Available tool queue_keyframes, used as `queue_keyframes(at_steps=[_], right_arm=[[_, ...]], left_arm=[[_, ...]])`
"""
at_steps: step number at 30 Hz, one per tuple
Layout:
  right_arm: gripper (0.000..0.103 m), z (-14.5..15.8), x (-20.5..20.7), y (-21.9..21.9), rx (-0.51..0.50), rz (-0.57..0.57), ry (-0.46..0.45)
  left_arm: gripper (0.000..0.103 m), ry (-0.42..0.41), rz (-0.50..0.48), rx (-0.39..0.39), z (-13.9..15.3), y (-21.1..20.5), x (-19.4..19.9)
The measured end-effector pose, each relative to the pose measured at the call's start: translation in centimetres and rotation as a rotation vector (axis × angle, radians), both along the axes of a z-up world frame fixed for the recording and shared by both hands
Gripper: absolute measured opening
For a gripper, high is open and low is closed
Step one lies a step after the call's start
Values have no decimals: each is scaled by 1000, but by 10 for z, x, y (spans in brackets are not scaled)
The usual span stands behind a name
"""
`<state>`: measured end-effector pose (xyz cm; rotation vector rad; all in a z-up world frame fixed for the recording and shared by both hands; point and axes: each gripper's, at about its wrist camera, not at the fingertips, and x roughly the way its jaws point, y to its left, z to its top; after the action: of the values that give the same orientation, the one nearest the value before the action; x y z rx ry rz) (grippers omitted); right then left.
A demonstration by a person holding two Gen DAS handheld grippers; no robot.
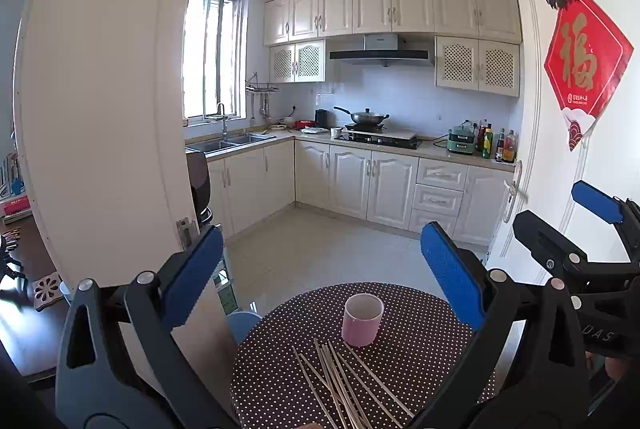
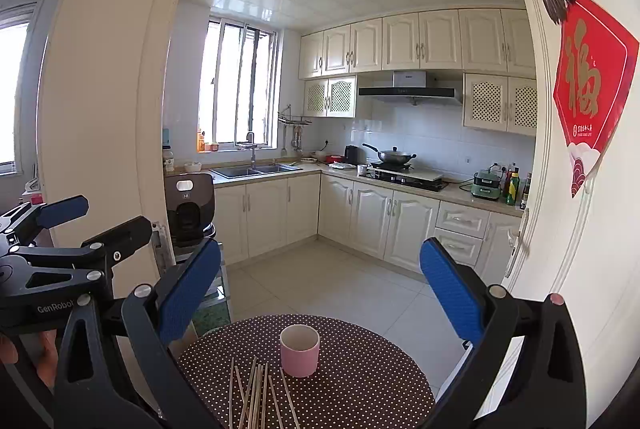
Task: Organize utensils
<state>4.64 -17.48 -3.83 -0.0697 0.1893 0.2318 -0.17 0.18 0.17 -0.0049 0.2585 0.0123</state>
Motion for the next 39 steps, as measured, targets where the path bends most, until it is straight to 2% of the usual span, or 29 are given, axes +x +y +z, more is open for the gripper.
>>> queue_keyframes(at_steps=[39], right_arm=[[96,-5,-1,0,4,-4,12]], left_arm=[[97,11,0,-9,-1,1,3]])
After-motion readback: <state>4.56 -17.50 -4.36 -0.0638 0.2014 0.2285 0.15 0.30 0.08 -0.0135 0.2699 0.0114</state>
